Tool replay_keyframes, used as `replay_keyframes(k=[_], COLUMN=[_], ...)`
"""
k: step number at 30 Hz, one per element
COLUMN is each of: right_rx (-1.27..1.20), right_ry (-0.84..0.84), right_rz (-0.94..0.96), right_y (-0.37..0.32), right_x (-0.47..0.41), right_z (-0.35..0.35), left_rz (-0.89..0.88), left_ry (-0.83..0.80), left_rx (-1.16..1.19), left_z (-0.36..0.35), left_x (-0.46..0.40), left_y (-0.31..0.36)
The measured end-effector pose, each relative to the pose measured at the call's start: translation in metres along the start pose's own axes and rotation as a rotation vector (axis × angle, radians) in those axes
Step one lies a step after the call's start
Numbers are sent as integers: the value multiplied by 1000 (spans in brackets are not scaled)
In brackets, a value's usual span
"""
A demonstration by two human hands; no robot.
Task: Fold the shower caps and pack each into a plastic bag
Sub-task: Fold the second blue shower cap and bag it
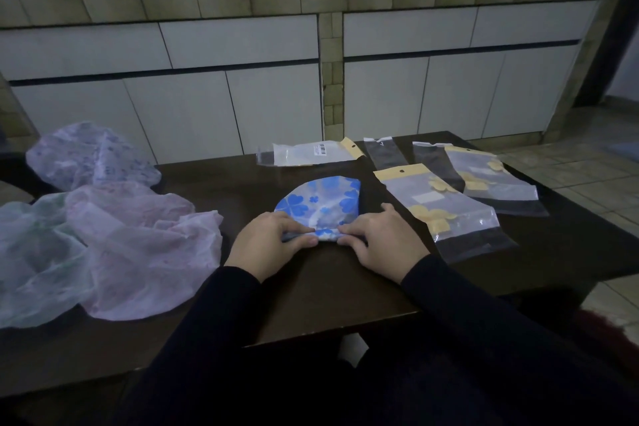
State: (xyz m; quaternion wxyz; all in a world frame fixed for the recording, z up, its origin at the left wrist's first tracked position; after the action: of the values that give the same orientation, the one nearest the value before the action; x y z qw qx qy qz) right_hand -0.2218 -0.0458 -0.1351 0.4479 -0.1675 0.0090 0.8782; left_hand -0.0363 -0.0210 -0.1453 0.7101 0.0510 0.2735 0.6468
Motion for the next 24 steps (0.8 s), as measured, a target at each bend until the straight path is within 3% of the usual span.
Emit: replay_keyframes(k=[7, 16, 21, 24], right_rx=[-187, -276, -208, -127], right_ry=[96, 69, 109, 199], right_rz=[-118, -255, -231, -96], right_y=[6, 4, 9, 1], right_x=[-4, -23, -23, -19], right_z=[0, -3, -2, 3], left_rz=[53, 192, 83, -53], left_ry=[40, 26, 86, 192], left_rx=[-16, -20, -103, -178], left_z=[5, 7, 7, 8], left_x=[1, -15, -15, -13], left_y=[5, 6, 6, 8])
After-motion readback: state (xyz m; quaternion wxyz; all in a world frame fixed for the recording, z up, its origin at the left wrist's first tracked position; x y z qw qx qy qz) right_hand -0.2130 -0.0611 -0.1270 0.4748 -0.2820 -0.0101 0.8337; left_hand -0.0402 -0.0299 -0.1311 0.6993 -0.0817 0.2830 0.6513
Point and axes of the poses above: each hand's wrist, its own x-axis away from the middle knuckle, its own z-axis out of the back of the hand, y = z × x, the point moved 4 cm from there along -x, towards the middle knuckle, and after that the axes turned 1 degree about y, right-handed, at the moved point
